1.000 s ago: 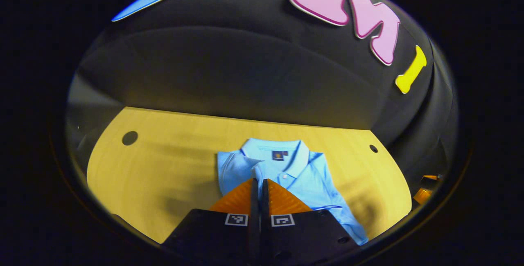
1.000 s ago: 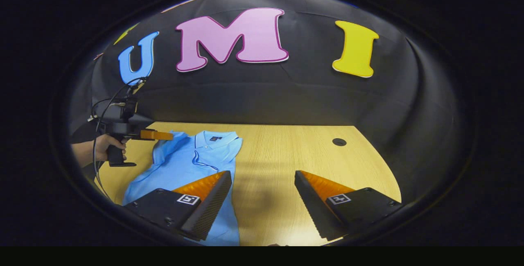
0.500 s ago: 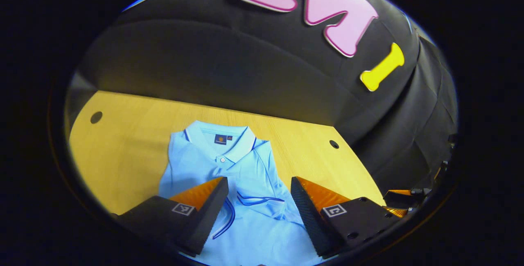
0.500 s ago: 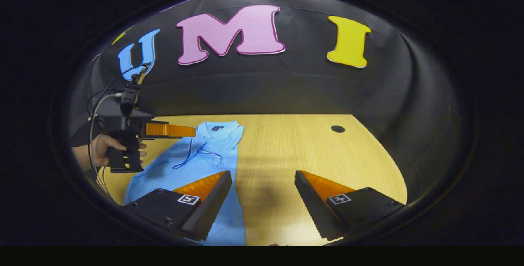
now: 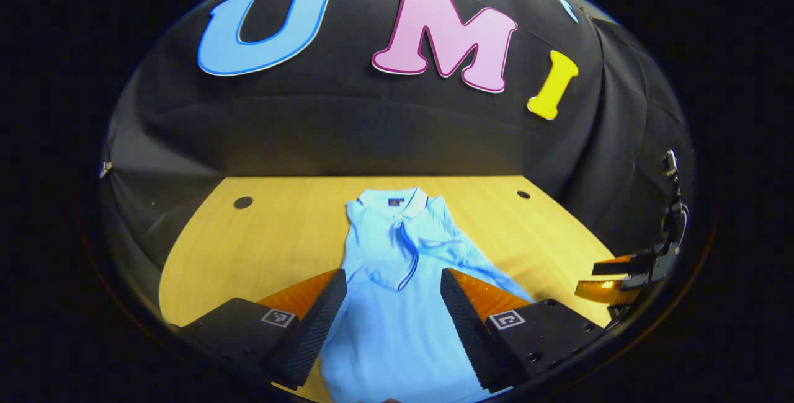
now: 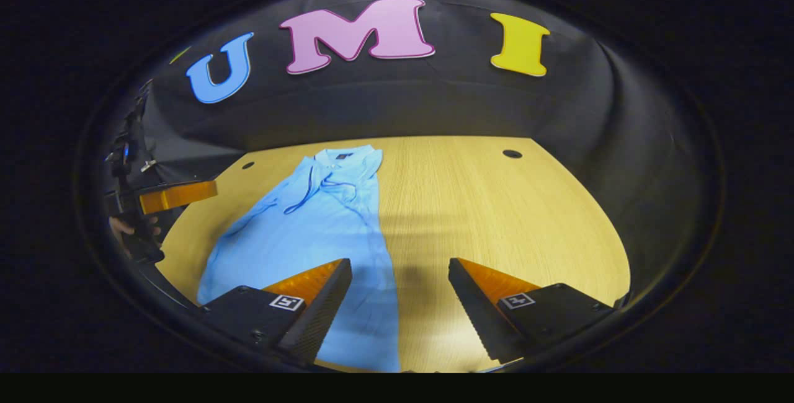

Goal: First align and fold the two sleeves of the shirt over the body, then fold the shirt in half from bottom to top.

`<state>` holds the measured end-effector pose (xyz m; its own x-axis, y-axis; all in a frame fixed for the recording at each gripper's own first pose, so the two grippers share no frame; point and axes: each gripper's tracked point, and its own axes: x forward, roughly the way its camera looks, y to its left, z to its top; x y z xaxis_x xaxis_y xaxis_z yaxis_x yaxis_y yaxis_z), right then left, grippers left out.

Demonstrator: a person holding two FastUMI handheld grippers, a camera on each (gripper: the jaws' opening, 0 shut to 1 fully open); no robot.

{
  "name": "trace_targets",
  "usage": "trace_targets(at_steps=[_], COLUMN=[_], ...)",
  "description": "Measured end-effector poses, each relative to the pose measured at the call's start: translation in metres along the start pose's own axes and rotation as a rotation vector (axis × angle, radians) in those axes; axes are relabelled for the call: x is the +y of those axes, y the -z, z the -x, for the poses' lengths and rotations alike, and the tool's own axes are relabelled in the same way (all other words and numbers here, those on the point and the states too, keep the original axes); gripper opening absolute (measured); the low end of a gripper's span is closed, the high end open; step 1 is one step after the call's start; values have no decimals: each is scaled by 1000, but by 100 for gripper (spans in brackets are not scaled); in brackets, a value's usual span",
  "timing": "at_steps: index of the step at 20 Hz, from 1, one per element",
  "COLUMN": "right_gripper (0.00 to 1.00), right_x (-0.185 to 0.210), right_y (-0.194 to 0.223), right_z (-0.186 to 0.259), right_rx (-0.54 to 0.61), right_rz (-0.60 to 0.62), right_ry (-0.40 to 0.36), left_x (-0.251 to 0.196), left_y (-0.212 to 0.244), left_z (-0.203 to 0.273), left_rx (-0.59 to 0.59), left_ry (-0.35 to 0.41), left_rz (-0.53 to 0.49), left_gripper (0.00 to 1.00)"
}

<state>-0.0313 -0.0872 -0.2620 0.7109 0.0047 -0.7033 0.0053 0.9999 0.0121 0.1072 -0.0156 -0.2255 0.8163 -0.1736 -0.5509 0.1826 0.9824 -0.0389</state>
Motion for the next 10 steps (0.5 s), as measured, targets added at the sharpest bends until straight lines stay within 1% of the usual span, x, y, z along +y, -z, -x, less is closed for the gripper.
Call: trace_targets(at_steps=[4, 7, 10], right_gripper=[99, 99, 99], right_x=[14, 20, 26], right_y=[49, 91, 125], right_z=[21, 30, 34], right_rx=[73, 130, 182], right_rz=[-18, -21, -43], right_ry=[2, 23, 39], left_x=[7, 12, 22], left_y=[76, 128, 166], left_z=[53, 72, 81], left_rx=[89, 166, 219], left_ry=[-22, -49, -82], left_rz=[0, -6, -9], left_gripper=[97, 97, 97])
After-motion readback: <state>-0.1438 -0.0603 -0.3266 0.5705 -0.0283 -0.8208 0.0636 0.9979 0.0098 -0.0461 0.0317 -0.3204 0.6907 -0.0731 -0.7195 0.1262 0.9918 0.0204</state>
